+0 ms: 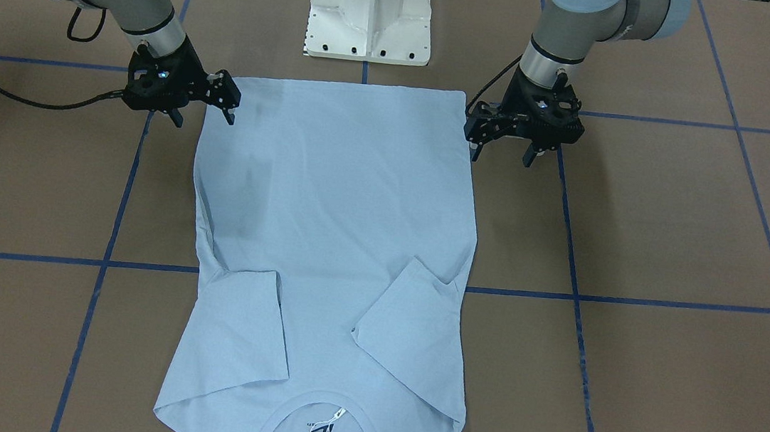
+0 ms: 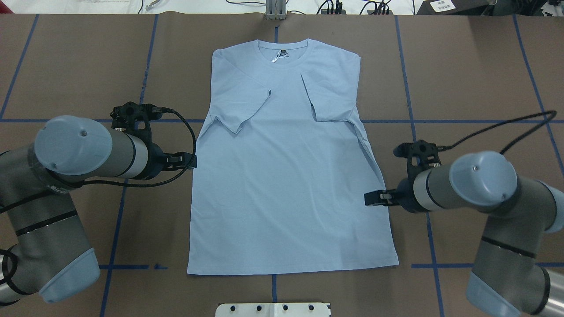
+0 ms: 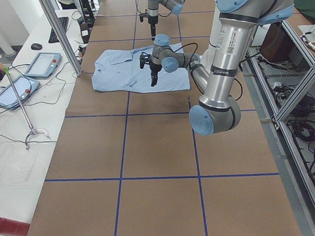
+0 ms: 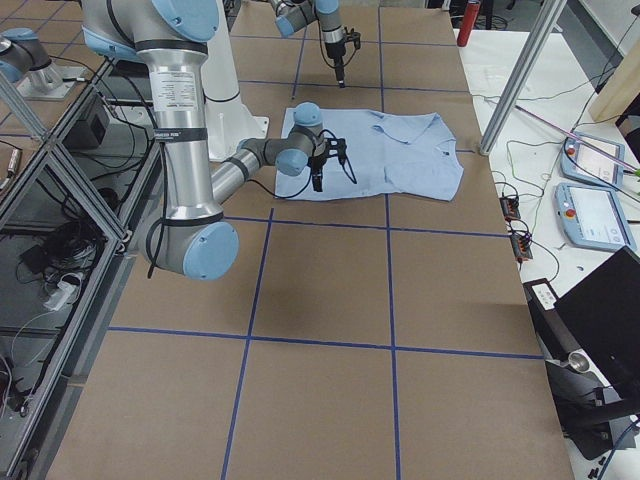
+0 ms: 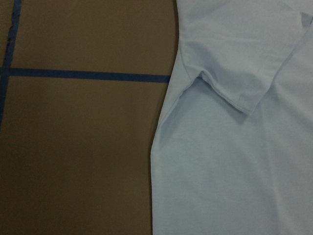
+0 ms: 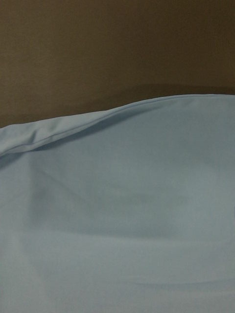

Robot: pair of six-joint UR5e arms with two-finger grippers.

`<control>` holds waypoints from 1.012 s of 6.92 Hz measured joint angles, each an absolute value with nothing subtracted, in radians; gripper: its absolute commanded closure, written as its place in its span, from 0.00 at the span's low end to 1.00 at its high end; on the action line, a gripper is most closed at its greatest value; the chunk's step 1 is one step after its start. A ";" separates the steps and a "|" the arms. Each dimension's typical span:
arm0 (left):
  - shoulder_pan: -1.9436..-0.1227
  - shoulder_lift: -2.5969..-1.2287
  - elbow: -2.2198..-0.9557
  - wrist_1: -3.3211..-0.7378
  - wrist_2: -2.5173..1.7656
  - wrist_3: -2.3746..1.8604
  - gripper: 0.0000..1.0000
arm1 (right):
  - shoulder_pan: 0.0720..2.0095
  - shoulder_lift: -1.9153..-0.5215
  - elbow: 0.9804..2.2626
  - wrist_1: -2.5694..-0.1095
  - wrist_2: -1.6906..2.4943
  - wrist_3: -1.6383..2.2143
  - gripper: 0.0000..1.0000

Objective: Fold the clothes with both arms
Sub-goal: 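Release the sleeve and move both grippers to the hem corners nearest the robot, then grasp both hem corners with the left and right grippers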

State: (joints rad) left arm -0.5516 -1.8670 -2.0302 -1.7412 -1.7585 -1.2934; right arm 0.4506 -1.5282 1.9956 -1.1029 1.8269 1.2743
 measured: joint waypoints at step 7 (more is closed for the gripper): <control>-0.502 -1.852 -2.096 -1.746 -1.757 -1.426 0.00 | 0.205 -1.608 2.023 -1.099 1.652 1.426 0.18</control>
